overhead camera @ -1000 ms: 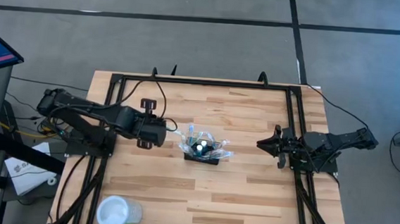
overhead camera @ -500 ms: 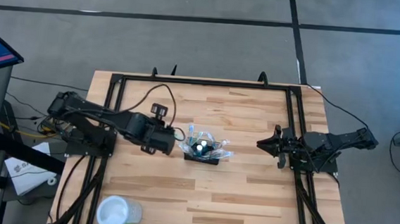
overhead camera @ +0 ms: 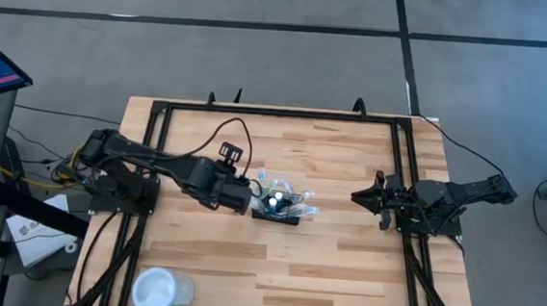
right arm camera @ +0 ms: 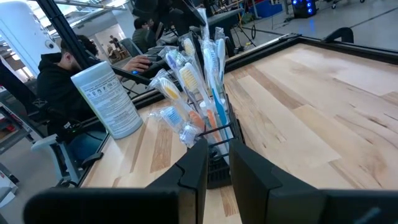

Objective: Pick & Place toothbrushing station
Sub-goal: Put the green toothbrush into the wire organizer

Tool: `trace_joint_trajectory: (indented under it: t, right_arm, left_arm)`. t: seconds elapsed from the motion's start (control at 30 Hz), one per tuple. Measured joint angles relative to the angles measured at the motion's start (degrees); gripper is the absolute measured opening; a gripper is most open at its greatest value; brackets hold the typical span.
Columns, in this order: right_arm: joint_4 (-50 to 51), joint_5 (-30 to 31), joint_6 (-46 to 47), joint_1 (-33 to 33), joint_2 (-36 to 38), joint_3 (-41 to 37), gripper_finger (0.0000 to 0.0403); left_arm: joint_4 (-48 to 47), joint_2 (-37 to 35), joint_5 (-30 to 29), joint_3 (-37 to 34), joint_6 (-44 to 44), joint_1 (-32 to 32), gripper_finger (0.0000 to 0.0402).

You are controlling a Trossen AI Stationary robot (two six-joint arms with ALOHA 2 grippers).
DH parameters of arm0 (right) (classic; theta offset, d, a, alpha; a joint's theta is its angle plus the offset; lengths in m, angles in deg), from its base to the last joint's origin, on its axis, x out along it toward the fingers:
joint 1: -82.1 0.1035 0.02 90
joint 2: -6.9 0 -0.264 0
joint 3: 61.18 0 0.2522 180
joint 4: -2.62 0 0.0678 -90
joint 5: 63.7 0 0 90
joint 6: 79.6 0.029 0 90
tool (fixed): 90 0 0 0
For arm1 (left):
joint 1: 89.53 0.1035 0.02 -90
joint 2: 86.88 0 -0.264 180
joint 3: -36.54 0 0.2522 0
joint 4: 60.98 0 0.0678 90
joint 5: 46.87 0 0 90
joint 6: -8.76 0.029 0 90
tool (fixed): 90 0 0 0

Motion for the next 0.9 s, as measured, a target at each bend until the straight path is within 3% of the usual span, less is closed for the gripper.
trace_joint_trajectory:
  t: [0.9]
  right_arm:
    - [-0.02, 0.0, 0.0, 0.01, 0.02, 0.0, 0.0059]
  left_arm:
    - [13.53, 2.74, 2.79, 1.33, 8.38, 0.0, 0.0]
